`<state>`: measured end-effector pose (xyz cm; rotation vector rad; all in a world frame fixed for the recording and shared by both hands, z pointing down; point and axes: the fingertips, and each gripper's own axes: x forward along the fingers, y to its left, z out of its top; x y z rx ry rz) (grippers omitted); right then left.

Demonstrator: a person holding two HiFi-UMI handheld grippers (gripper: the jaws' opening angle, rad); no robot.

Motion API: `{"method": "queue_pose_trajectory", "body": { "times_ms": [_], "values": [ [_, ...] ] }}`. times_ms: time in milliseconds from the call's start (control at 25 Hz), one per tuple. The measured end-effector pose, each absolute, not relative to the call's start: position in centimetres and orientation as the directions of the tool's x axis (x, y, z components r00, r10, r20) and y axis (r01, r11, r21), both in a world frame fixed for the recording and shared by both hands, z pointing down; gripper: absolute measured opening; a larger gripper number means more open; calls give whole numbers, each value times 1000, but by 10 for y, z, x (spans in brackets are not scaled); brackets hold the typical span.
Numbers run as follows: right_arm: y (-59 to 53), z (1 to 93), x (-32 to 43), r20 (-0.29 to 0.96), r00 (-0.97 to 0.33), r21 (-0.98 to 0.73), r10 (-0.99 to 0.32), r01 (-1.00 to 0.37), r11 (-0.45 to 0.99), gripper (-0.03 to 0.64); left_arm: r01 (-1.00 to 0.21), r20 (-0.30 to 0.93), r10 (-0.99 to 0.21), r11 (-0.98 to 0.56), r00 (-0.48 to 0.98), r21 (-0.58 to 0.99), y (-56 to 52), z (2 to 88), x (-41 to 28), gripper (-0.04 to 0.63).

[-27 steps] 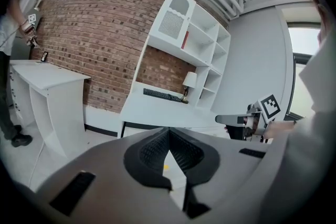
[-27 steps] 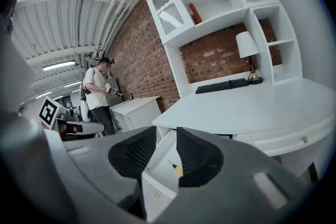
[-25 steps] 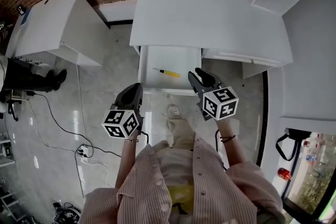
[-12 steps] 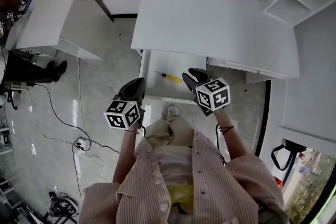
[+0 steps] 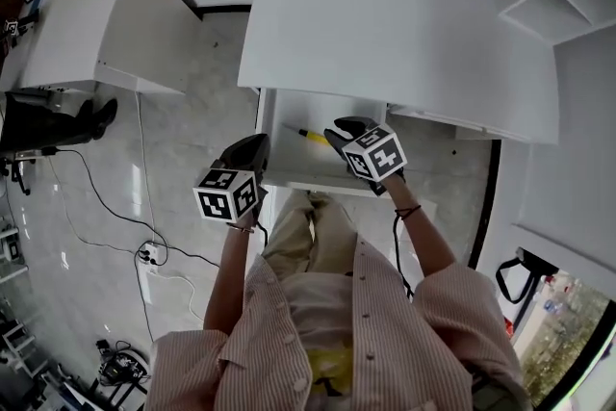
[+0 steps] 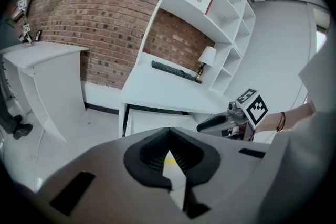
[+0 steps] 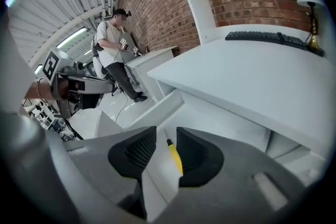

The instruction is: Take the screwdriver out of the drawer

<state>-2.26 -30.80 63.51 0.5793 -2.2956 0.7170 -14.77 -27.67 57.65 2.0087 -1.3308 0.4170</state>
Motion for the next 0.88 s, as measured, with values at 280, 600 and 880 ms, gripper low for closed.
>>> {"method": "queue_pose_trajectory", "body": {
  "times_ms": [280,600,880],
  "values": [
    [-312,687,-44,780,-621,-335,-69,-509,793,114,-890,633,-631,-254,449,378,-300,598,-153,-2],
    [-304,743,-53,861,-508,-296,31,-450,843,114,-891,669,-591,-245,449,382,-306,614,-158,-2],
    [-295,776,-59,892,-446,-269,74,-392,880,114,-894,686,-578,-223,443,389,-308,623,-165,-2]
  ]
}}
